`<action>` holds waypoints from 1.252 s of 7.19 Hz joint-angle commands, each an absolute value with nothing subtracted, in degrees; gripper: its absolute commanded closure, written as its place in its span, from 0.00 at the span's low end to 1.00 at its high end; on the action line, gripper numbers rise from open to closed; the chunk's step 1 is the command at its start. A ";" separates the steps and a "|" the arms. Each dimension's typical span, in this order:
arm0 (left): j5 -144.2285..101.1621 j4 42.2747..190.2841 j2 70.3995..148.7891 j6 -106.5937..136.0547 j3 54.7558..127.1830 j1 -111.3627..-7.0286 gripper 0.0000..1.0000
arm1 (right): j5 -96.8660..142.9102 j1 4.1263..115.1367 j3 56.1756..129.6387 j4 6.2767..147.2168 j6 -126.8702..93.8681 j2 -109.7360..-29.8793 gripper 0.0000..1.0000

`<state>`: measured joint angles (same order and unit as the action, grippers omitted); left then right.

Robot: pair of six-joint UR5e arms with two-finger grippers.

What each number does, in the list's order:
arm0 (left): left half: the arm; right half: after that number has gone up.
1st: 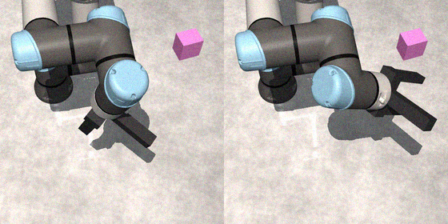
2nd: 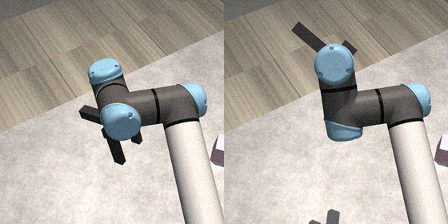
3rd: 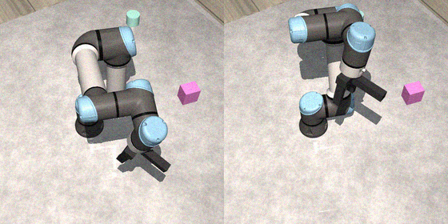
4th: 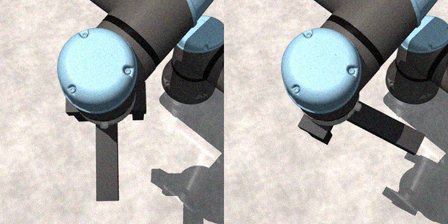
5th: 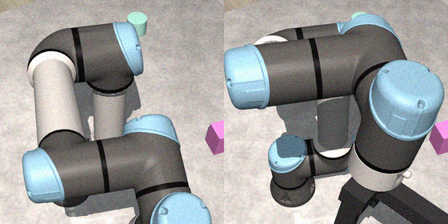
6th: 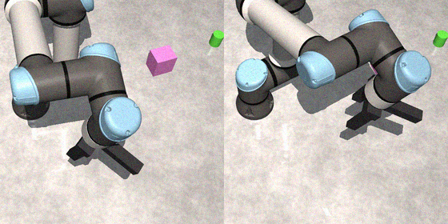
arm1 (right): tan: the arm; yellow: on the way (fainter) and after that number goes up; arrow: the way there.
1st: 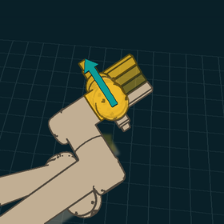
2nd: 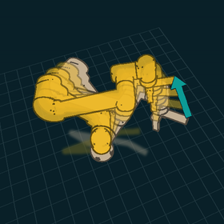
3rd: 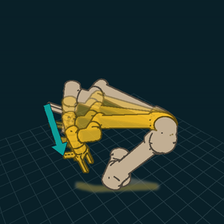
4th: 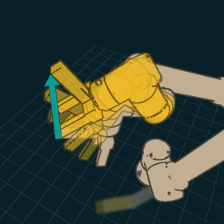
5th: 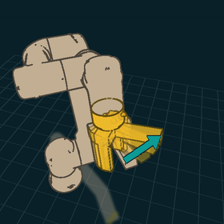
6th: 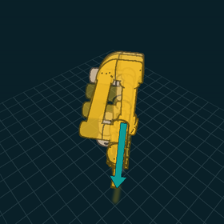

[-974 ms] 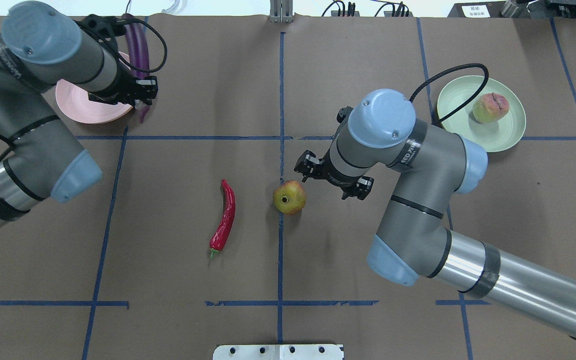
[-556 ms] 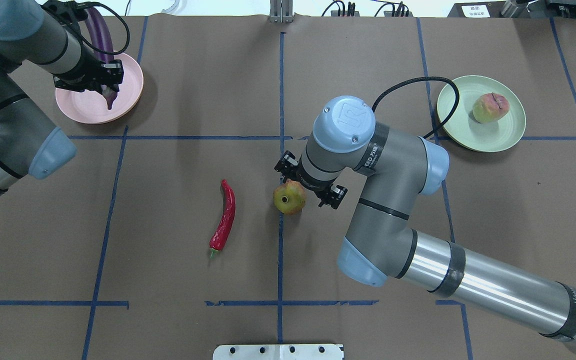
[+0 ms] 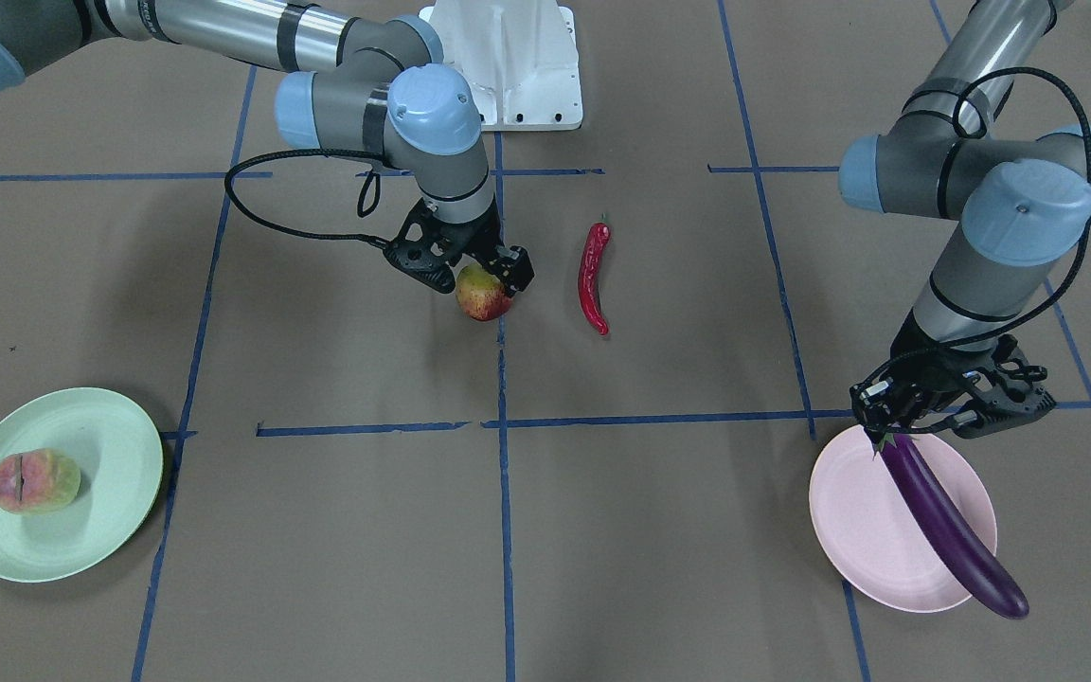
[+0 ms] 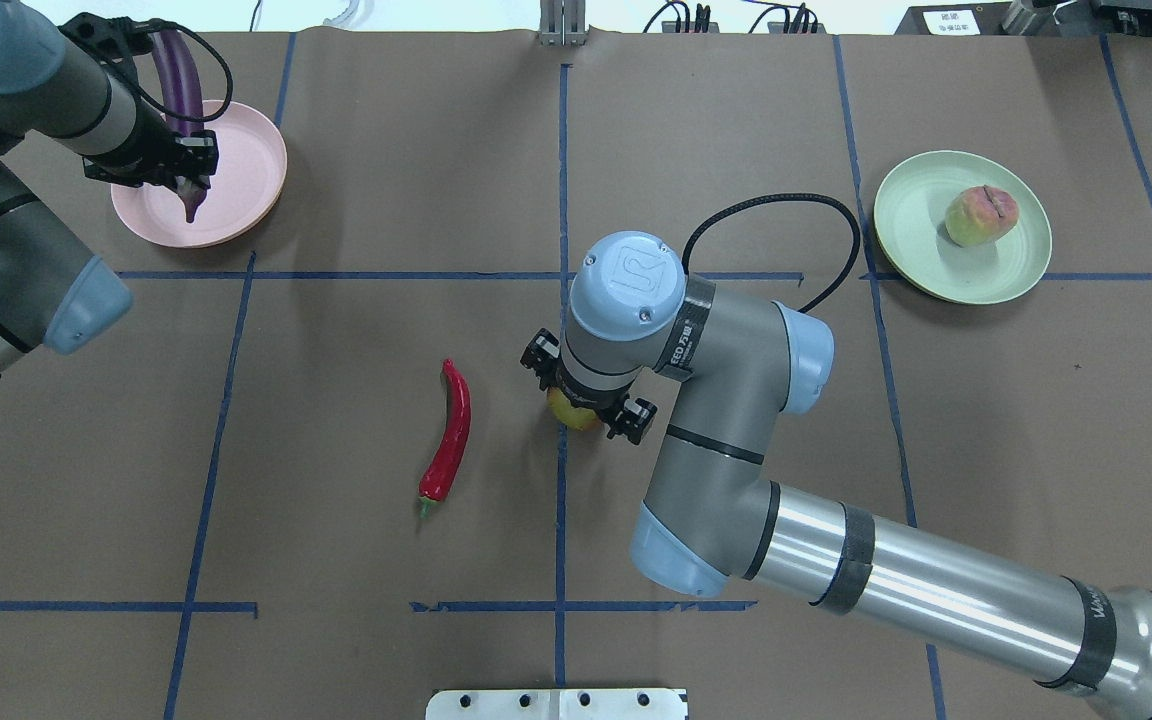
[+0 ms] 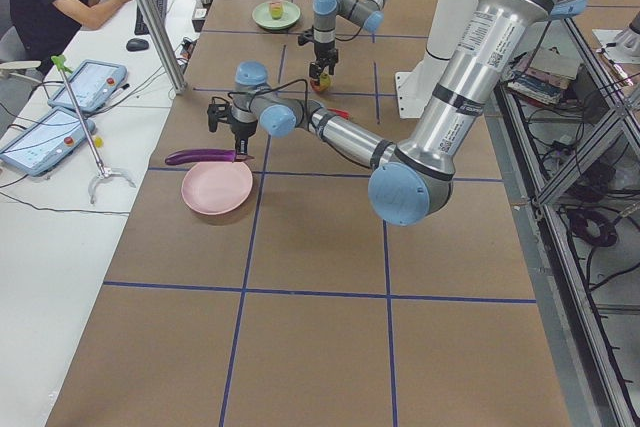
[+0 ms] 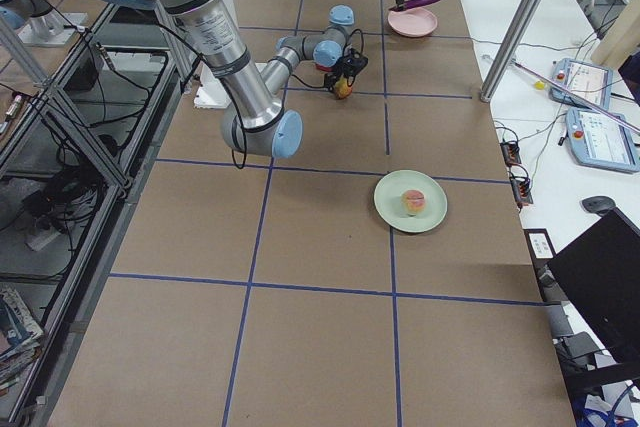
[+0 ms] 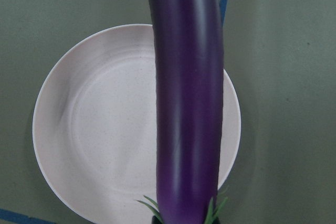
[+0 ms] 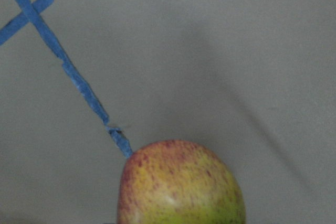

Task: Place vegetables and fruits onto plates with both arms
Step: 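Release the eggplant on the pink plate while the right gripper lifts the pomegranate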

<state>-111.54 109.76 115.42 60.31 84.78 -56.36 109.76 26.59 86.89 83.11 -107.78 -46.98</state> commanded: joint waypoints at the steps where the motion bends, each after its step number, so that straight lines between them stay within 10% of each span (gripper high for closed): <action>1: -111.53 112.93 115.75 59.94 79.74 -56.34 0.94 | 106.11 25.32 86.66 83.14 -107.41 -46.85 0.60; 2: -111.53 114.33 117.58 59.94 75.80 -56.08 0.72 | 106.52 25.40 87.10 83.23 -106.10 -46.93 1.00; 3: -111.45 118.78 118.90 58.81 70.63 -55.73 0.01 | 106.35 26.10 88.49 83.67 -103.65 -47.11 1.00; 9: -110.54 120.15 117.86 82.15 91.01 -38.30 0.00 | 106.61 47.41 98.09 97.47 -62.60 -60.79 1.00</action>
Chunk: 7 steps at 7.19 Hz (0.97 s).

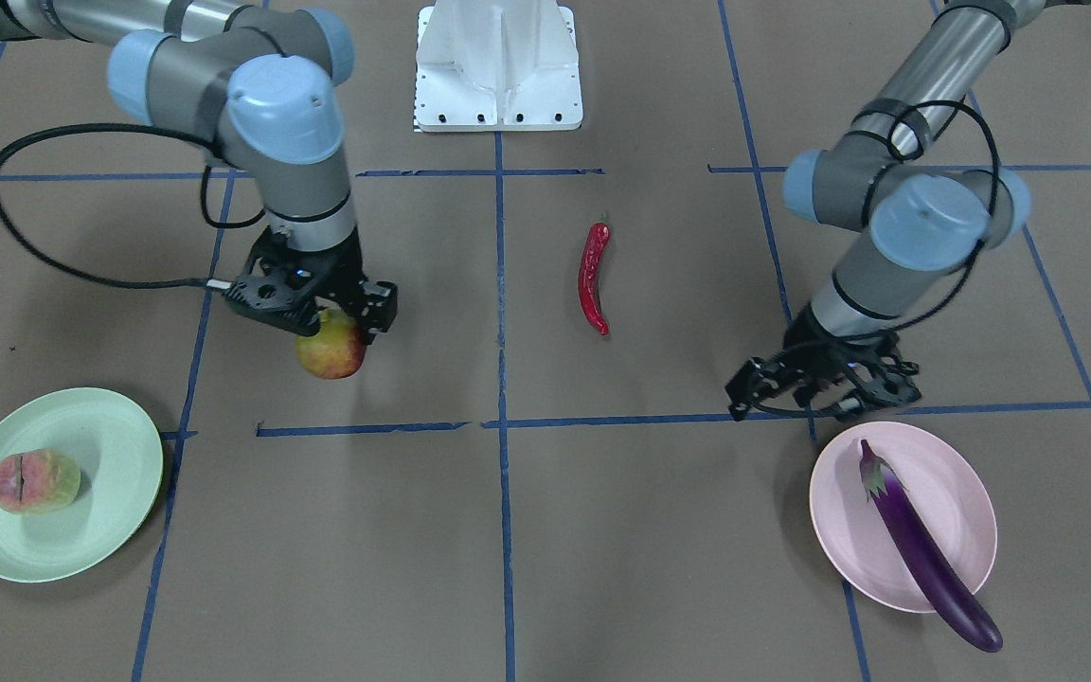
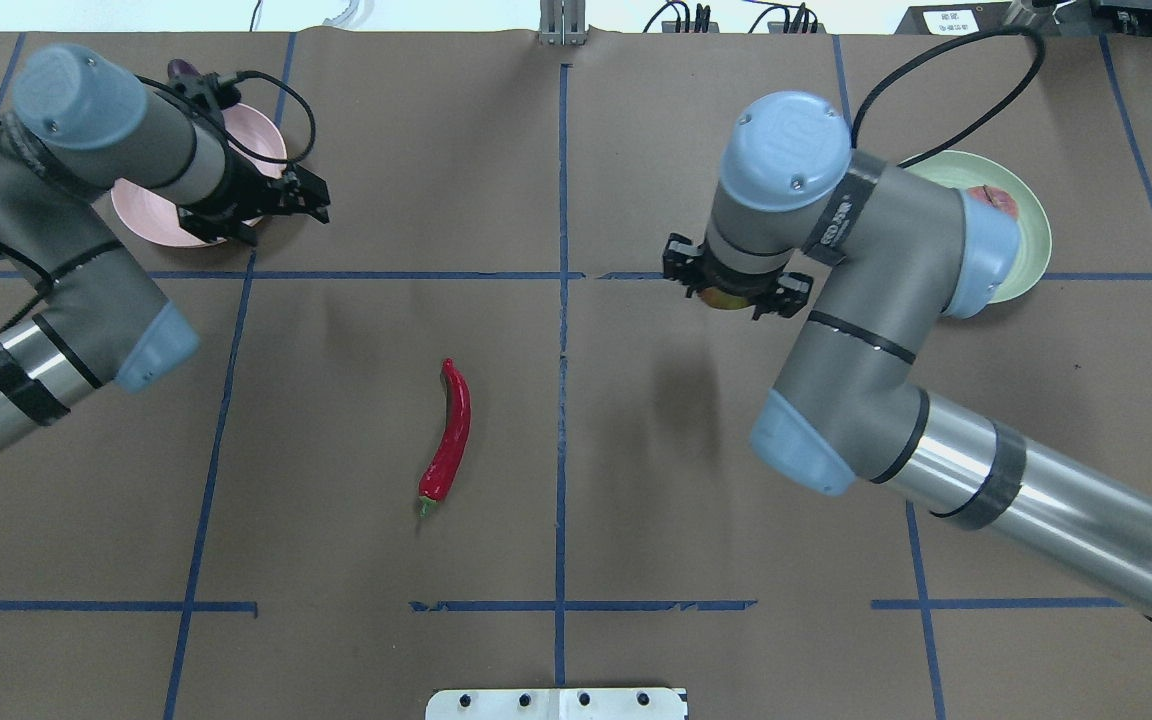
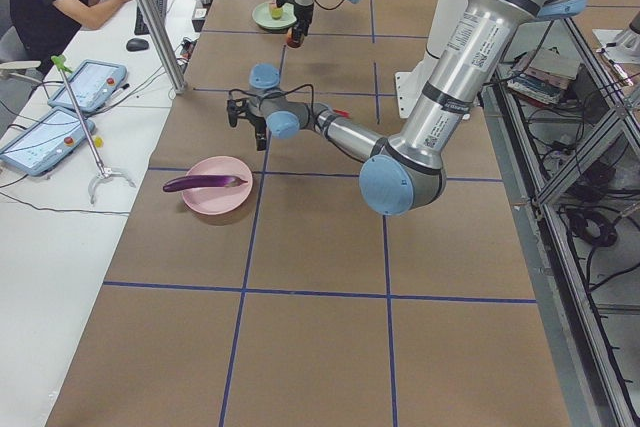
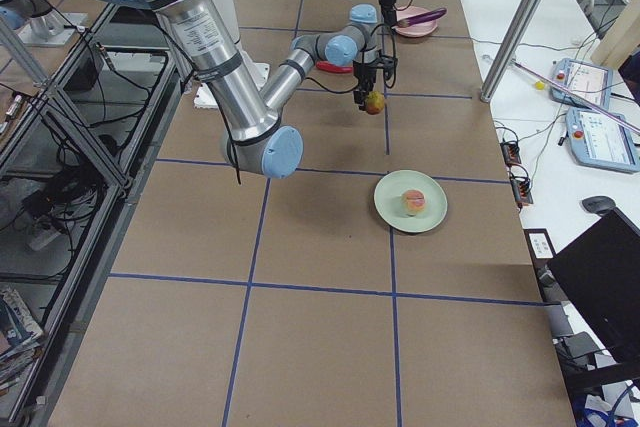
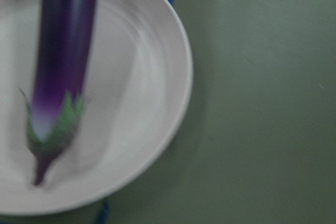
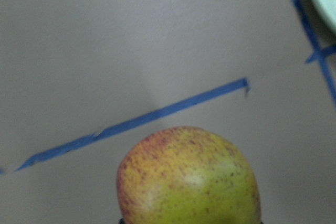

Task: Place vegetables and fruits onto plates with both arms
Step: 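Release the eggplant on the pink plate while the right gripper lifts the pomegranate, then reach left gripper to the chili while right gripper carries pomegranate to green plate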

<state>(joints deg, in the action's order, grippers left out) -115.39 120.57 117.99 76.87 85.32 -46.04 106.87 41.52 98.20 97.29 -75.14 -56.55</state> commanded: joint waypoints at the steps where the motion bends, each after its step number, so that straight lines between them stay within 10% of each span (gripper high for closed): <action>1: -107.87 117.80 118.47 82.53 91.84 -34.49 0.00 | 106.44 51.38 96.78 97.38 -55.10 -63.00 1.00; 3: -107.23 116.46 118.83 82.70 93.07 -32.88 0.00 | 106.17 55.36 90.47 96.95 -48.09 -62.93 1.00; 5: -106.01 115.67 118.31 87.69 97.00 -29.81 0.00 | 104.86 55.37 85.54 92.24 -48.25 -62.67 0.50; 6: -105.47 112.27 118.30 87.45 98.16 -28.05 0.00 | 104.77 55.37 83.52 86.63 -48.69 -63.19 0.01; 7: -104.34 110.15 118.13 87.19 98.09 -24.82 0.00 | 105.03 55.46 83.32 85.62 -48.17 -63.19 0.00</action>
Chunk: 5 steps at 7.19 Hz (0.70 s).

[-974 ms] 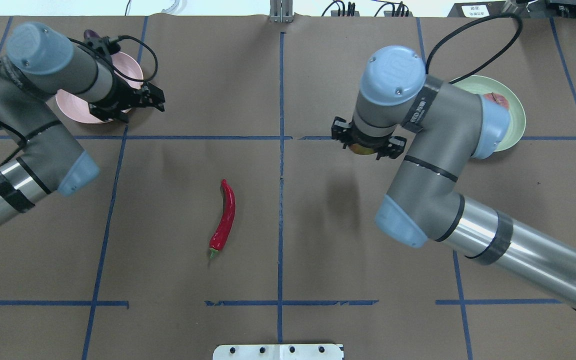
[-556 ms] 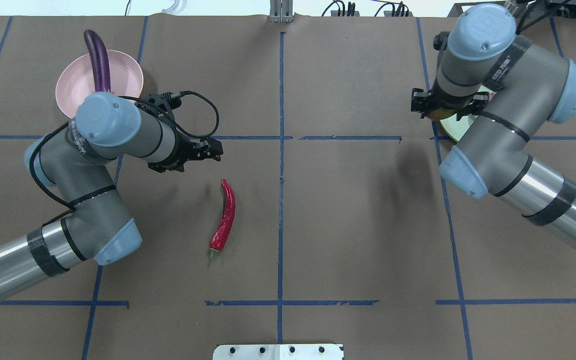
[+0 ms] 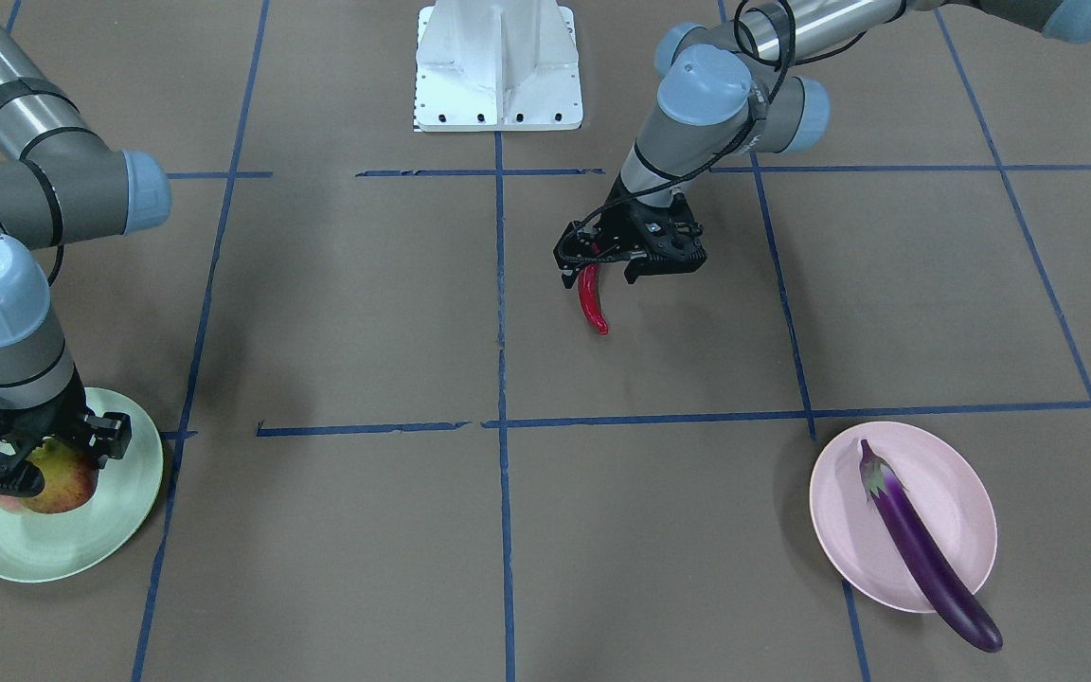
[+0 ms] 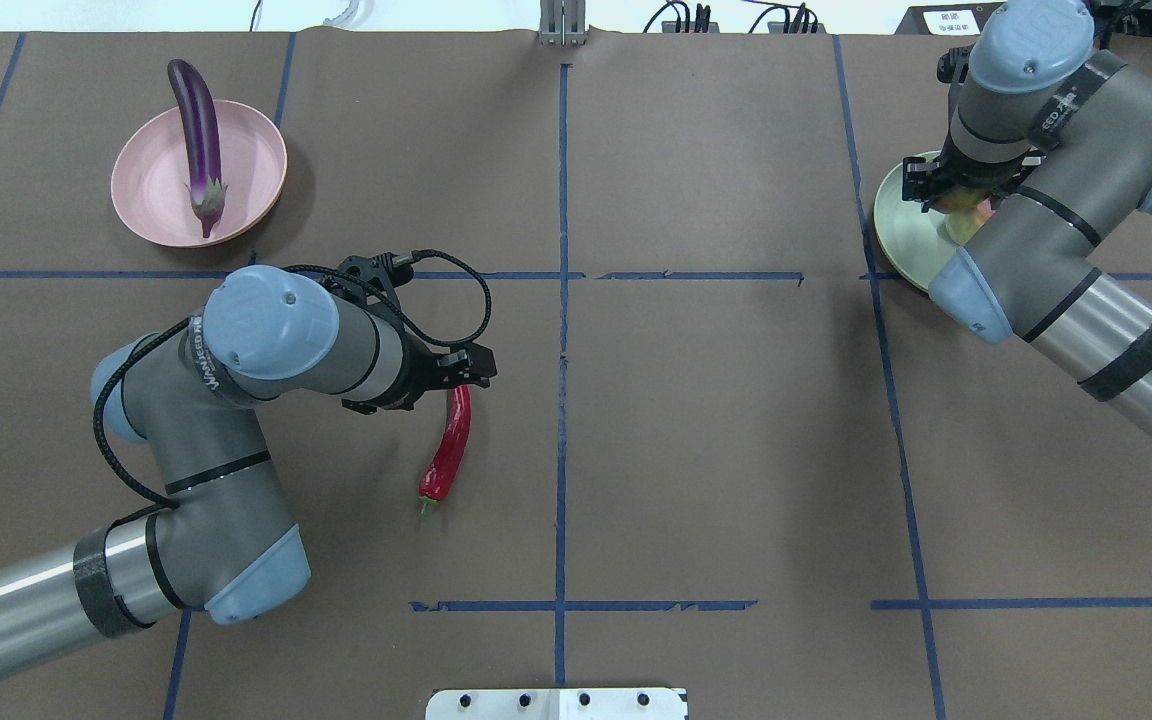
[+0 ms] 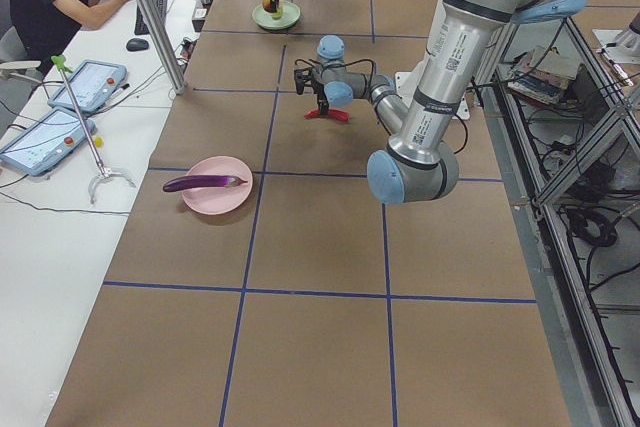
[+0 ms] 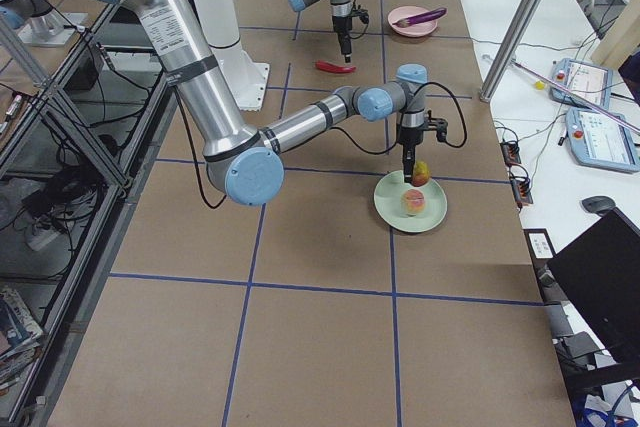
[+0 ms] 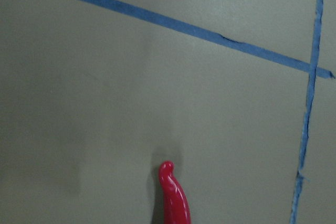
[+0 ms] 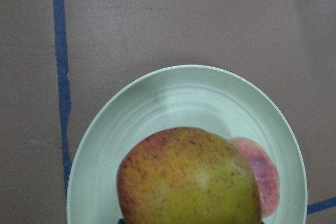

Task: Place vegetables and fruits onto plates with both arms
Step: 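Reach left gripper to the chili while right gripper carries pomegranate to green plate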

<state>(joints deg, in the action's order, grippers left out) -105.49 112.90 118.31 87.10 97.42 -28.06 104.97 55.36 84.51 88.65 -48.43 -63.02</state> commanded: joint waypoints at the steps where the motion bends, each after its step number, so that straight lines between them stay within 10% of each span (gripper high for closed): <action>1: -102.85 106.65 118.39 87.01 98.17 -22.61 0.00 | 105.38 55.55 83.41 85.52 -47.90 -63.28 0.00; 2: -101.35 104.70 118.74 84.75 98.26 -21.54 0.04 | 105.73 55.81 83.84 85.60 -47.90 -63.11 0.00; 4: -101.42 104.06 119.18 82.88 98.70 -21.36 0.99 | 108.88 56.69 86.20 86.30 -47.99 -63.11 0.00; 5: -101.43 104.06 119.35 82.88 98.79 -21.36 1.00 | 108.98 56.78 87.61 86.31 -48.08 -63.89 0.00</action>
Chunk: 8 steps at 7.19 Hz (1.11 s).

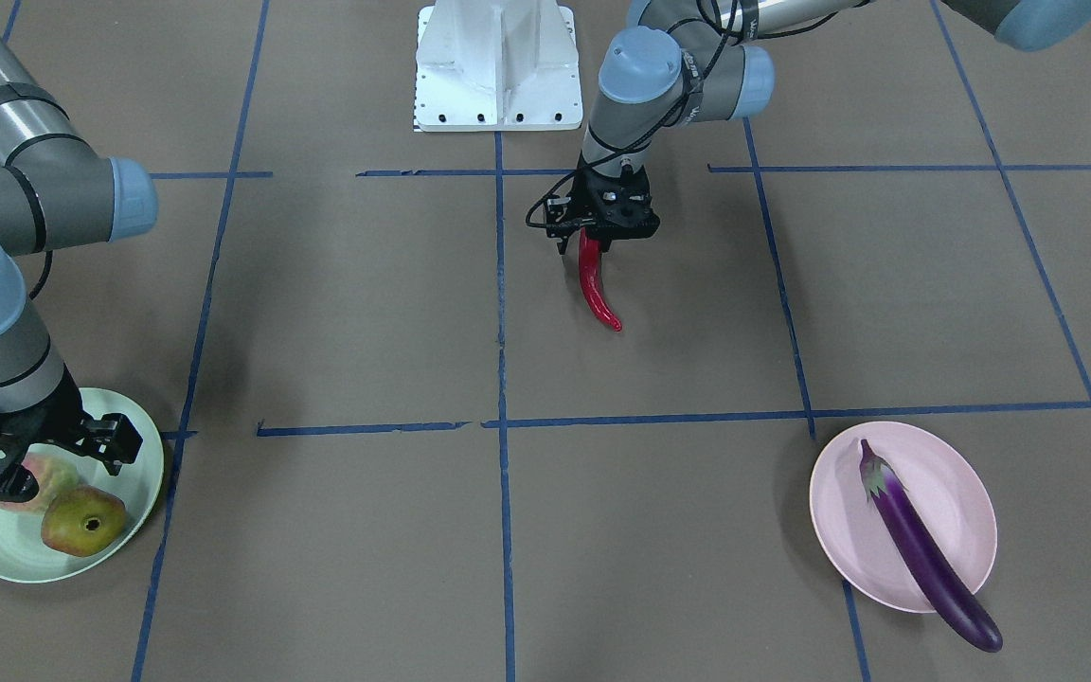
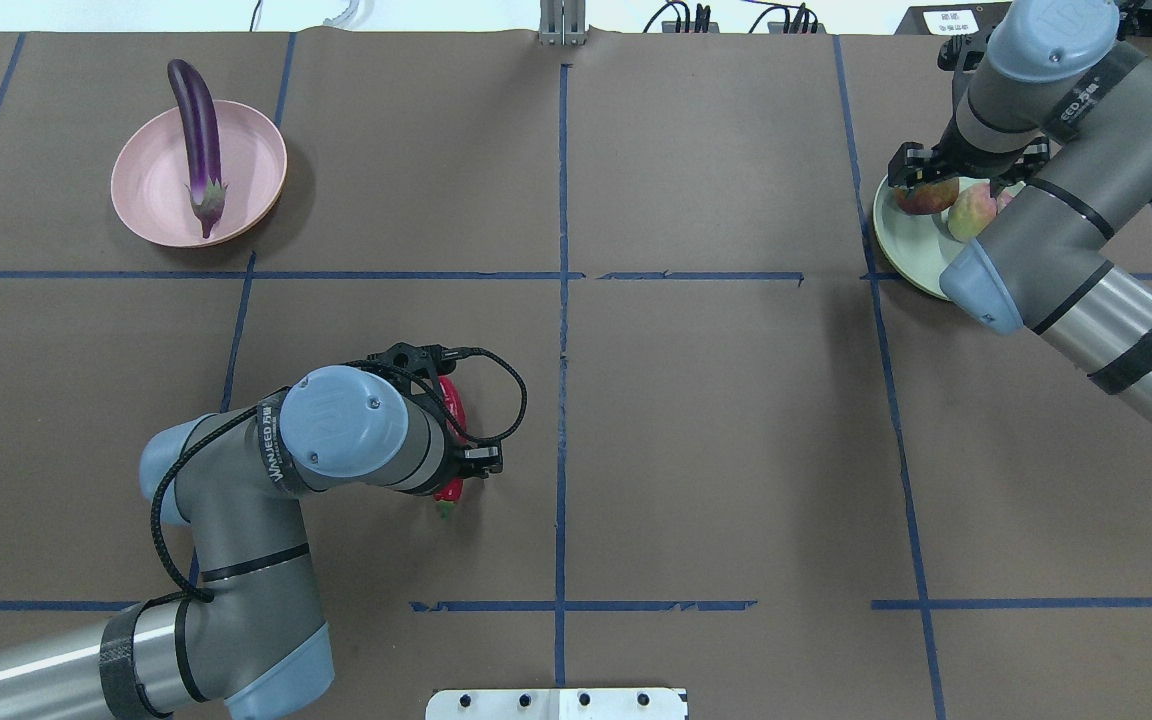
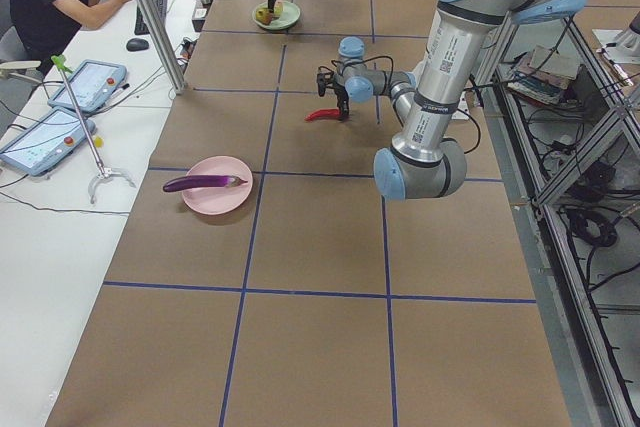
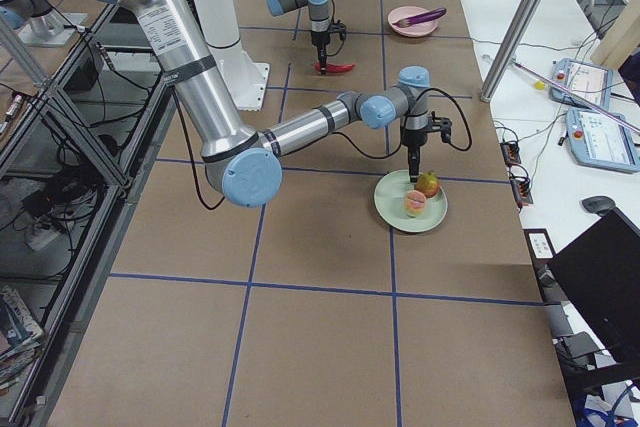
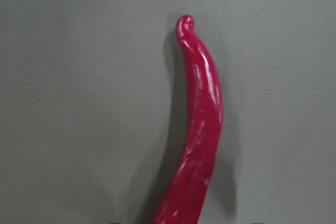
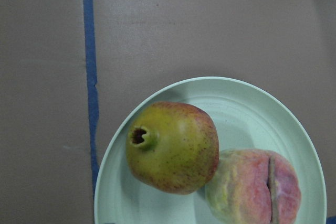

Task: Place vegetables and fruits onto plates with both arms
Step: 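Carry the red chili to the pink plate while the right gripper releases the pomegranate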

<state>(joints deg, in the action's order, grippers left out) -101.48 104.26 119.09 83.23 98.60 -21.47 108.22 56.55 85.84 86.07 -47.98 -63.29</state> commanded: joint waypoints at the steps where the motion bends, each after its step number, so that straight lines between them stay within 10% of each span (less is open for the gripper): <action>1: -101.51 103.98 119.70 82.88 99.14 -21.71 1.00 | 108.98 56.69 91.89 86.31 -48.25 -67.03 0.00; 4: -104.15 104.50 119.09 82.71 102.84 -34.65 1.00 | 115.63 58.26 104.28 86.75 -48.78 -74.06 0.00; 8: -117.15 104.77 117.51 50.33 84.08 -56.74 0.97 | 118.91 58.27 113.97 86.40 -52.98 -81.02 0.00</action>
<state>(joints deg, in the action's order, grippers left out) -115.16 104.73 117.67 58.76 90.48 -51.60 117.83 58.24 111.14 86.47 -51.47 -78.93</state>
